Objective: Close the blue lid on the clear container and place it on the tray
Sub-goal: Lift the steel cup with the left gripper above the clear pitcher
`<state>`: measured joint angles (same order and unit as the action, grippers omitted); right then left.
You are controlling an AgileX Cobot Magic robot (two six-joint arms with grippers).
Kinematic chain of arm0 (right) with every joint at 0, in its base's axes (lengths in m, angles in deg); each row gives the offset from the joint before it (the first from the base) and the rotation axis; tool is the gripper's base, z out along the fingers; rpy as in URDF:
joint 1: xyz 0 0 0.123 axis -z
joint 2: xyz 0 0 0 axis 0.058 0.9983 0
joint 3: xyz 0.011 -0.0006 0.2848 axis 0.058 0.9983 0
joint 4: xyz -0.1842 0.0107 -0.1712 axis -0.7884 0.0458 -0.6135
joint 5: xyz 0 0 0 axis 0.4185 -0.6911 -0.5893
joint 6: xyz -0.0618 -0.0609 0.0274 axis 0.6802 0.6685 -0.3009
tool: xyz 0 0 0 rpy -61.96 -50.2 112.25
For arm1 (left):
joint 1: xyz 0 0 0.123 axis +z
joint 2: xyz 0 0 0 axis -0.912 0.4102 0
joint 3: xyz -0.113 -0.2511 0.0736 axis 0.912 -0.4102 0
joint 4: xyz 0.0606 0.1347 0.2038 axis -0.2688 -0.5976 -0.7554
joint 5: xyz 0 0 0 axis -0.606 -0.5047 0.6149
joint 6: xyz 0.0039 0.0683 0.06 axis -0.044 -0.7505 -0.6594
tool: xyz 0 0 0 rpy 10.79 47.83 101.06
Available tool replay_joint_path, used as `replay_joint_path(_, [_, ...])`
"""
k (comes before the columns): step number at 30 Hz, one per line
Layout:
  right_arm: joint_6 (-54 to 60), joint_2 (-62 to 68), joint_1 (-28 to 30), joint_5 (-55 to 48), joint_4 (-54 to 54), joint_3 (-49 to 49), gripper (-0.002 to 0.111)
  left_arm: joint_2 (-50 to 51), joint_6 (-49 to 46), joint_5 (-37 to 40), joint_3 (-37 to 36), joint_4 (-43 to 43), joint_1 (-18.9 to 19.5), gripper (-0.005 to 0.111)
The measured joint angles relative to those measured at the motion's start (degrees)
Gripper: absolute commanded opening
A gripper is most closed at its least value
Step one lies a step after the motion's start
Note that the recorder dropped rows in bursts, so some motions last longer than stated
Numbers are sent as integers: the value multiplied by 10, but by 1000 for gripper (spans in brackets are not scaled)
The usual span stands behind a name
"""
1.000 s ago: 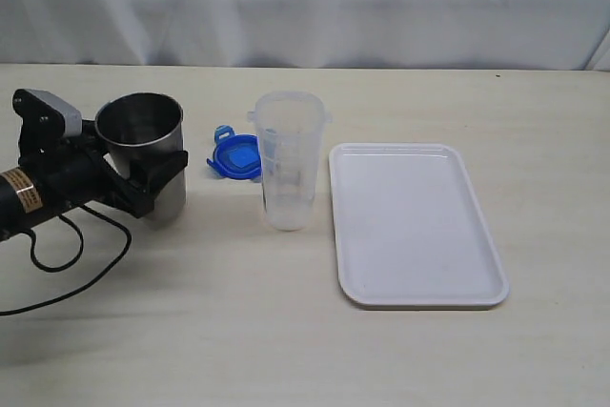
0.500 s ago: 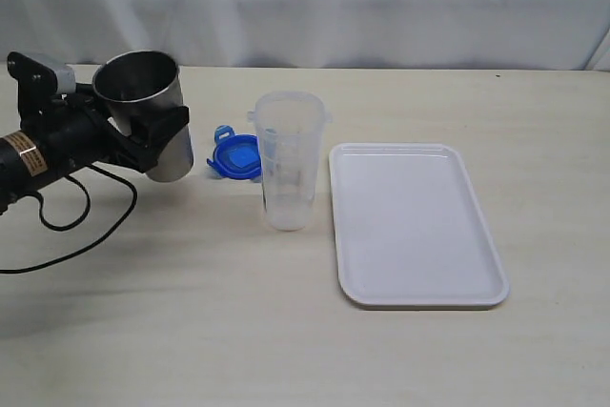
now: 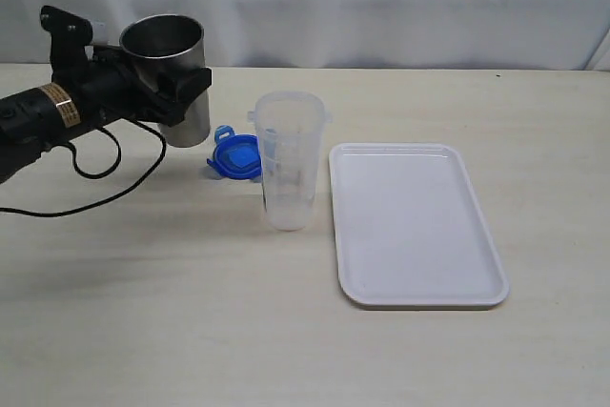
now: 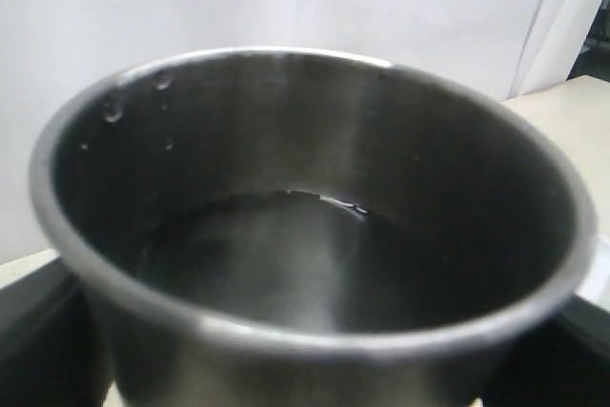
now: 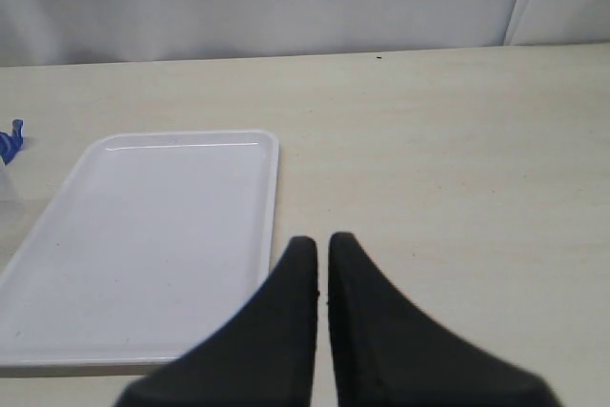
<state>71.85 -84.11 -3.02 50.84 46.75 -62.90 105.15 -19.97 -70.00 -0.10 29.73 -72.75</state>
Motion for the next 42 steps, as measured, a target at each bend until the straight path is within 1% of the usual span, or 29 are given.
replay_joint_path(5, [0, 0, 0, 0, 0, 0, 5, 0, 4, 48, 37, 0, -24, 0])
replay_joint_path(10, [0, 0, 0, 0, 0, 0, 5, 0, 5, 81, 66, -4, -37, 0])
replay_joint_path(20, [0, 0, 0, 0, 0, 0, 5, 0, 10, 103, 93, -15, -42, 0])
replay_joint_path(27, [0, 0, 0, 0, 0, 0, 5, 0, 47, 116, 113, -21, -43, 0])
replay_joint_path(31, [0, 0, 0, 0, 0, 0, 5, 0, 57, 119, 126, -21, -51, 0])
replay_joint_path(36, [0, 0, 0, 0, 0, 0, 5, 0, 31, 125, 126, -24, -68, 0])
replay_joint_path(42, [0, 0, 0, 0, 0, 0, 5, 0, 17, 136, 126, -28, -71, 0])
